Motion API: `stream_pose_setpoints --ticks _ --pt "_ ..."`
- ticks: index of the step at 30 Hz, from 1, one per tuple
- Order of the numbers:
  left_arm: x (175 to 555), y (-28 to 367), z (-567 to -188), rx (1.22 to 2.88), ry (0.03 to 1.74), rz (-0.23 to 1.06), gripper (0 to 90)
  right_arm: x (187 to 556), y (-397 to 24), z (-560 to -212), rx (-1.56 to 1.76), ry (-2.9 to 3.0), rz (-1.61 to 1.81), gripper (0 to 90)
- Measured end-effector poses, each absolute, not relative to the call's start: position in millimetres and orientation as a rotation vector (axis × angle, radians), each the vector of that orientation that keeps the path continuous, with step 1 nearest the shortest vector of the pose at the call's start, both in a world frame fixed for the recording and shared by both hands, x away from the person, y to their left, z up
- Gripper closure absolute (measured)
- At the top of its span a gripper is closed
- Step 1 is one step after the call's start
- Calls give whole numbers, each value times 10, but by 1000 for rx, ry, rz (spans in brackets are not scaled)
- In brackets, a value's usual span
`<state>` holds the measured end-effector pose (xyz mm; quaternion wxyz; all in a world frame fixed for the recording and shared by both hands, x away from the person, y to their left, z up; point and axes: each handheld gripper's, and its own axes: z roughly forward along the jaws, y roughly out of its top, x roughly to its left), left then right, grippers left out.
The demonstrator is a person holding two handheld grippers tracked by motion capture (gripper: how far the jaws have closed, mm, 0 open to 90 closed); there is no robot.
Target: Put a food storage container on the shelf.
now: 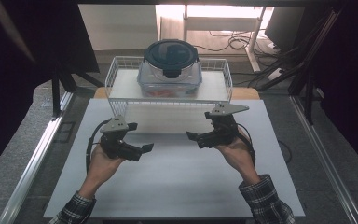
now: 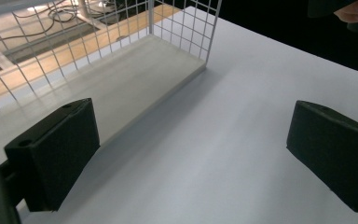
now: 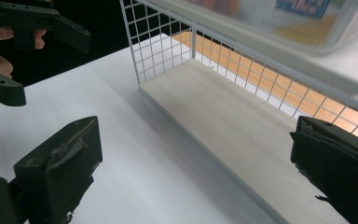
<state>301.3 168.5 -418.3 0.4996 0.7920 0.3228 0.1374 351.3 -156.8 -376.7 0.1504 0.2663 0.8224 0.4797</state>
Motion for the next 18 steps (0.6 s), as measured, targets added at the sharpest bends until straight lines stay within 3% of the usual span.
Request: stream_pose_setpoints --ticks 18 --pt "2823 1637 -4527 1936 778 308 21 3291 -1677 -4111 767 2383 1335 11"
